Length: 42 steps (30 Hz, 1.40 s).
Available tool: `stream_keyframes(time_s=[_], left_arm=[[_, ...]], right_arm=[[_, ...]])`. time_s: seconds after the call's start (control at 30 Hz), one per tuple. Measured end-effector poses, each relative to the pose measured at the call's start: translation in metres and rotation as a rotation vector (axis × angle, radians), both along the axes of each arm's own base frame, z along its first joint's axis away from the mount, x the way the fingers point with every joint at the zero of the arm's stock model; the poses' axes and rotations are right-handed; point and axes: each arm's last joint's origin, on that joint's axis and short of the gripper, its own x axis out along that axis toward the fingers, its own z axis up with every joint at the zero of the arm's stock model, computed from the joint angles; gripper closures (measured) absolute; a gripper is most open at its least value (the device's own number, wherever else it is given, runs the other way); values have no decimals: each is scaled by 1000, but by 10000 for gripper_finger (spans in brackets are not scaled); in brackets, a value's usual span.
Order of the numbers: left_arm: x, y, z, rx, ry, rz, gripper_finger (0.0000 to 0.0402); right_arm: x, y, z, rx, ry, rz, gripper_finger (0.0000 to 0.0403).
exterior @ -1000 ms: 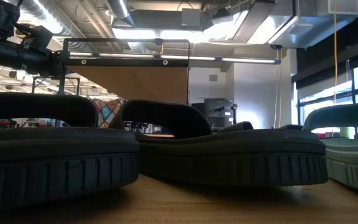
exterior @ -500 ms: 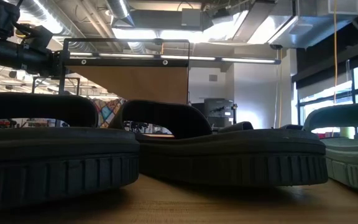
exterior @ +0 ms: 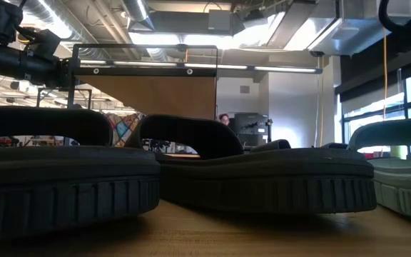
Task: Pick and place slides into the shelf
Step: Put the green slide on the shelf
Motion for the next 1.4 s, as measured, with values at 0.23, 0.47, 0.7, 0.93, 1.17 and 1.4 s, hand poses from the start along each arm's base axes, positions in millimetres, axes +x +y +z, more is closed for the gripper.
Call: stream_keyframes(time_s=[0.23,0.47,0.7,0.93,1.17,1.4], left_arm=[[0,0,0,0,0,0,401],[0,0,0,0,0,0,401],[0,0,0,0,0,0,401],[0,0,0,0,0,1,401],[0,0,0,0,0,0,401],[0,0,0,0,0,0,401]], right_arm=[[-3,-3,-10,0,-9,-1,92],[-4,-4,-14,-1,-23,7,96],[-6,-7,-14,-37,-7,10,171],[-6,-7,-14,-44,-4,10,295],[-7,-8,-14,-80,-2,-34,388],[-5,-6,1,-97,25,-34,391]])
